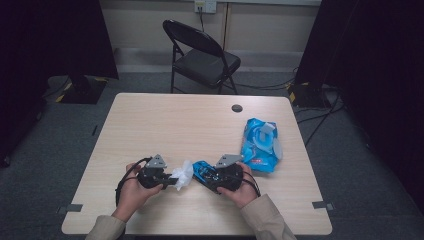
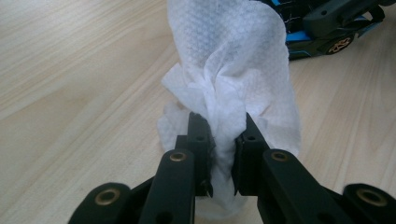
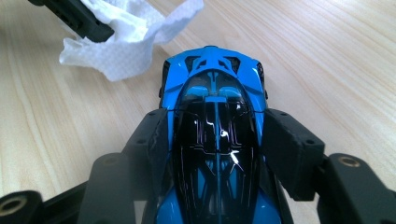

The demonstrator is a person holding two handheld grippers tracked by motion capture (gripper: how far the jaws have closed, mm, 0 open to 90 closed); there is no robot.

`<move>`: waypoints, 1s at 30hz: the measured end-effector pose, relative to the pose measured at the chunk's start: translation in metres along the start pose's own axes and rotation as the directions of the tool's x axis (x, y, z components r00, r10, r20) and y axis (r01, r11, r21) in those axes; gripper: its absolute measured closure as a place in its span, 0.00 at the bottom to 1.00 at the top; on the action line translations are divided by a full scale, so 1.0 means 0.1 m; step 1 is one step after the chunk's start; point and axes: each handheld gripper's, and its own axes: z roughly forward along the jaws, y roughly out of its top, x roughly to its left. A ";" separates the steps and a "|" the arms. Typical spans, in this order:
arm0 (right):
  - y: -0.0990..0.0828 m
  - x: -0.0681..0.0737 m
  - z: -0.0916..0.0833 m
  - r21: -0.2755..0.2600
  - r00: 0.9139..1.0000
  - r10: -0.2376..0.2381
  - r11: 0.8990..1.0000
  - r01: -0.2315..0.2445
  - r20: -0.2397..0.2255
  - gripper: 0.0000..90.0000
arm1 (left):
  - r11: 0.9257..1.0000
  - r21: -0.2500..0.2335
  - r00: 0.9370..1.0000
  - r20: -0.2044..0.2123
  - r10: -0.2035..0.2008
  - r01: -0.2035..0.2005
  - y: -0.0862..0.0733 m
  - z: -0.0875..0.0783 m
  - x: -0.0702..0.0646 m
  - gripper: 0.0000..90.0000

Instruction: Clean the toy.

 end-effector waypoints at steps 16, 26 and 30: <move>0.00 0.00 0.01 -0.018 1.000 0.015 1.000 -0.015 -0.002 0.49 | 0.999 0.033 1.000 -0.013 0.014 -0.014 0.07 0.19 -0.10 0.88; 0.00 0.00 0.01 -0.023 1.000 0.012 1.000 -0.012 0.001 0.50 | 0.999 0.029 0.999 -0.020 0.039 -0.039 0.17 0.33 -0.20 0.89; -0.02 0.00 0.01 -0.034 1.000 0.014 0.999 -0.014 0.004 0.49 | 0.999 0.032 0.999 -0.034 0.033 -0.032 0.23 0.39 -0.24 0.89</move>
